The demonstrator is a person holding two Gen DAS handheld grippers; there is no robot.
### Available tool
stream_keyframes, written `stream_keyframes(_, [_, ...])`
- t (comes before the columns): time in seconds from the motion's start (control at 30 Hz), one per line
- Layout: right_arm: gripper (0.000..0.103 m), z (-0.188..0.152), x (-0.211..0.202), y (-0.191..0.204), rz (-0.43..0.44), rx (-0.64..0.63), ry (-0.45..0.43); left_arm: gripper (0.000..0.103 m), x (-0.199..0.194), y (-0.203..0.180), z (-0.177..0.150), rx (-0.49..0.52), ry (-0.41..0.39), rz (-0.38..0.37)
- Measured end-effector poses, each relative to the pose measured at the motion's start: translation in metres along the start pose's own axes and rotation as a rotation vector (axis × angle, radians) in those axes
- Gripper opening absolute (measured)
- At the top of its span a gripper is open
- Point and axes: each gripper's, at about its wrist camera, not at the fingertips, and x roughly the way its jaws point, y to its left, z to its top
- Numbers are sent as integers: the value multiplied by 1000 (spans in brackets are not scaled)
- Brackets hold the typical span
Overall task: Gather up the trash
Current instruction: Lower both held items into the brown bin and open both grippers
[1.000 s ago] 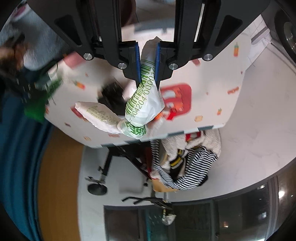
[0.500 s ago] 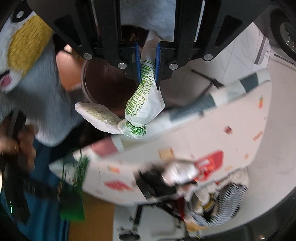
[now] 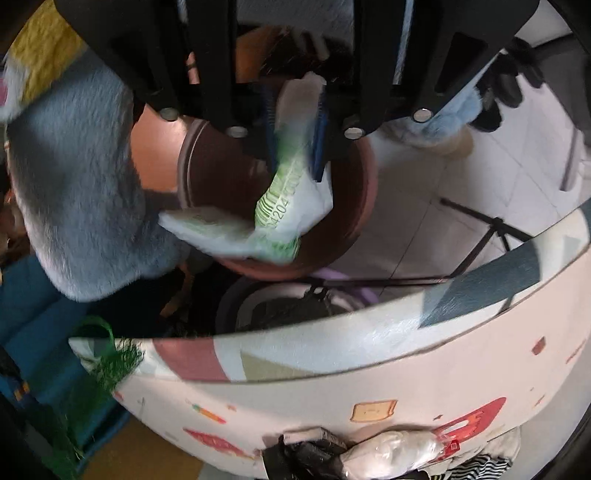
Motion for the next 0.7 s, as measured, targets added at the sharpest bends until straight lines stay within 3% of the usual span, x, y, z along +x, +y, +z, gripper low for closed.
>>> stream_keyframes(0.03, [52,-1,0,0,-2,1,3,47,0,0,2,-13,-25,-16])
stream_keyframes(0.07, [52,-3,1,-1,-4,2,8,56,0,-1,4,-24,-51,-30])
stream_keyframes(0.27, [52,-18,8,4,2,-11,44,73,-22,2,6,-97,-218,-43])
stream_keyframes(0.47, [52,-48,25,22,99,-16,121,89,-65,5,-10,-152,-425,86])
stream_keyframes(0.6, [53,-73,40,39,158,-55,190,95,-88,-1,-30,-160,-580,235])
stream_keyframes(0.7, [53,-93,55,48,191,-87,261,97,-95,-2,-43,-178,-648,294])
